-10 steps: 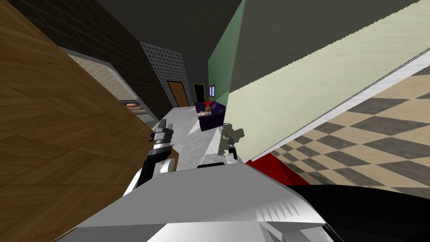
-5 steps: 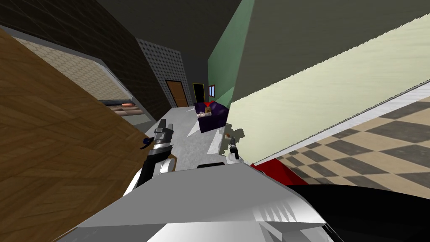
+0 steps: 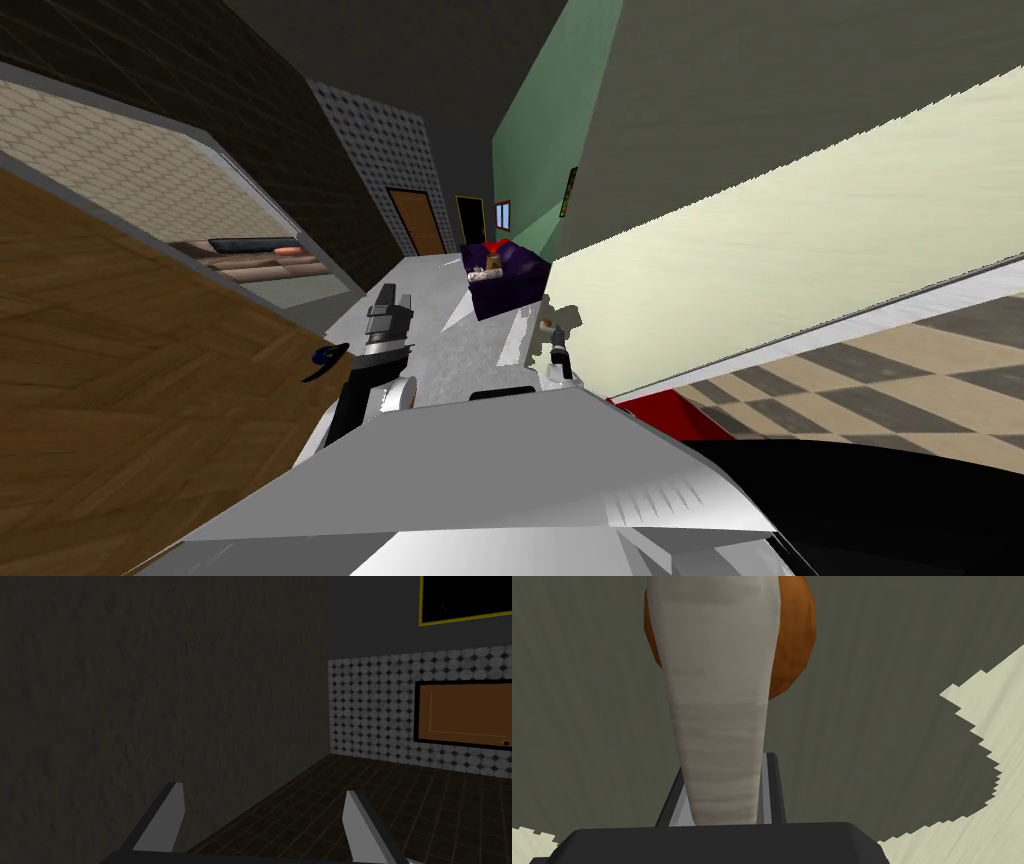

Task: Push the door open

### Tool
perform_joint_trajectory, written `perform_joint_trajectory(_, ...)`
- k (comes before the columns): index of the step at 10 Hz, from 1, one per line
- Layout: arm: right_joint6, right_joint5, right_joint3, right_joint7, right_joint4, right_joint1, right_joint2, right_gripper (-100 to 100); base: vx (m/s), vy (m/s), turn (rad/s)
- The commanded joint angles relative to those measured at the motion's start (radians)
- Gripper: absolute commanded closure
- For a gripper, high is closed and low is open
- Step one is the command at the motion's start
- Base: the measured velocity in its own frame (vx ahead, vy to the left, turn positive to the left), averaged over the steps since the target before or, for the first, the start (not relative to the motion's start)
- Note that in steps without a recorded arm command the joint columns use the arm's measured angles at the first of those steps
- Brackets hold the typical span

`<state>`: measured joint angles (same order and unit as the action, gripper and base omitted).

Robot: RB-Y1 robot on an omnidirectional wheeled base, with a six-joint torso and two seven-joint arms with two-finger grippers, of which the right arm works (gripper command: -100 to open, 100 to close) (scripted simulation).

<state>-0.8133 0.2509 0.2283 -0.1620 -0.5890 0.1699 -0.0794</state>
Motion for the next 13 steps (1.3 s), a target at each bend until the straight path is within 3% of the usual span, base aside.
perform_joint_trajectory(1,-0.004,0.014,0.025,-0.010,-0.011,-0.003,-0.012,100,0.218,0.061,-0.063)
perform_joint_trajectory(2,-0.004,0.014,0.025,-0.010,-0.011,-0.003,-0.012,100,0.157,0.025,-0.031)
perform_joint_trajectory(4,-0.006,0.035,0.056,-0.022,-0.011,-0.004,-0.016,100,0.204,0.026,-0.055)
perform_joint_trajectory(6,-0.006,0.035,0.056,-0.022,-0.011,-0.004,-0.016,100,0.106,0.018,-0.024)
perform_joint_trajectory(7,-0.008,0.049,0.076,-0.031,-0.011,-0.005,-0.017,100,0.124,0.025,-0.052)
perform_joint_trajectory(13,-0.011,0.082,0.126,-0.050,-0.011,-0.007,-0.012,100,0.184,0.033,-0.055)
